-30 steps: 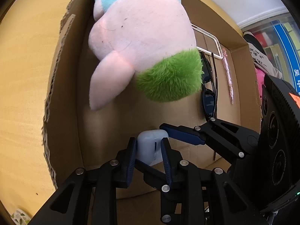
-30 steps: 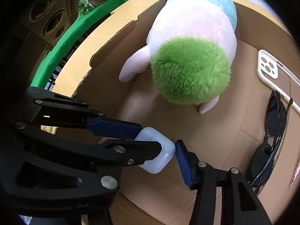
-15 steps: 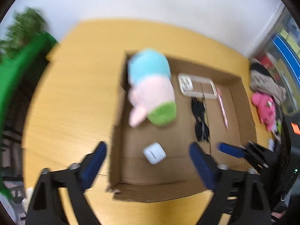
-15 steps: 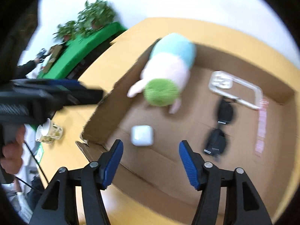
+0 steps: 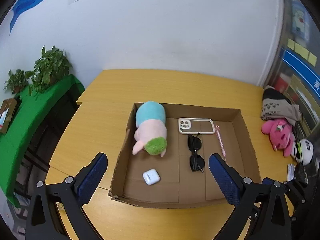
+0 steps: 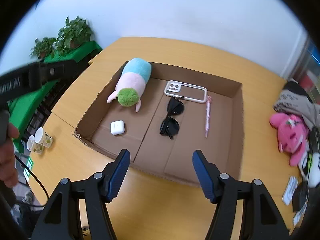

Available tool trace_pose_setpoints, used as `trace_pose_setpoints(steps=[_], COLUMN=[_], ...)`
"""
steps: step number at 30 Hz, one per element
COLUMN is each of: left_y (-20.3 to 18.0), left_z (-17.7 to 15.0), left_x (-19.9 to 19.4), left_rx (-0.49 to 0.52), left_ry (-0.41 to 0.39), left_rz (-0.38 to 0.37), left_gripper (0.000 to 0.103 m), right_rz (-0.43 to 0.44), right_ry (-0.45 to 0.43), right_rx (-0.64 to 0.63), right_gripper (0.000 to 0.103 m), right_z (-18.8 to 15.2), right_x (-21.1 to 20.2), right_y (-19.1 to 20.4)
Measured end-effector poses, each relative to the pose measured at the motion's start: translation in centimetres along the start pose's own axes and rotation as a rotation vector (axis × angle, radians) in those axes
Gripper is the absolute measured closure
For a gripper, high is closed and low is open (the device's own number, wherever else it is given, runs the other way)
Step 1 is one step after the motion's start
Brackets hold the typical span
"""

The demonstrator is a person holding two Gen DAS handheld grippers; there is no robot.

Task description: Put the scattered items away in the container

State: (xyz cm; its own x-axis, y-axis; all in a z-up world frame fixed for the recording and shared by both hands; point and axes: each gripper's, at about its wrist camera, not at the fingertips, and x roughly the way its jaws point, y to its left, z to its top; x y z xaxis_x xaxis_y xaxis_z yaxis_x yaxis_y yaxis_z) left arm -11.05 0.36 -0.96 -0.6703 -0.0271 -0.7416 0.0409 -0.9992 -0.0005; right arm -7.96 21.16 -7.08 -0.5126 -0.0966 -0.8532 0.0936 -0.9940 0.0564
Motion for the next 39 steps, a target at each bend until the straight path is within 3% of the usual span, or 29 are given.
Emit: trace_pose_setpoints(steps=[17, 39], left_y=[-3.6, 1.4], left_z=[-4.2, -5.4], left_x=[-7.0, -4.8], left_rx=[0.036, 0.071], left_ry=[0.002, 0.050], left_rz=[0.070, -0.062], left_gripper=[0.000, 0.000], right_rz=[-0.003, -0.151], right_ry=[-0.035, 0.011], right_rx=[0.053, 0.075], right_gripper=[0.038, 0.038], right_z=[-4.0, -3.8], right_x=[-6.1, -7.4], right_y=[-2.5, 2.5])
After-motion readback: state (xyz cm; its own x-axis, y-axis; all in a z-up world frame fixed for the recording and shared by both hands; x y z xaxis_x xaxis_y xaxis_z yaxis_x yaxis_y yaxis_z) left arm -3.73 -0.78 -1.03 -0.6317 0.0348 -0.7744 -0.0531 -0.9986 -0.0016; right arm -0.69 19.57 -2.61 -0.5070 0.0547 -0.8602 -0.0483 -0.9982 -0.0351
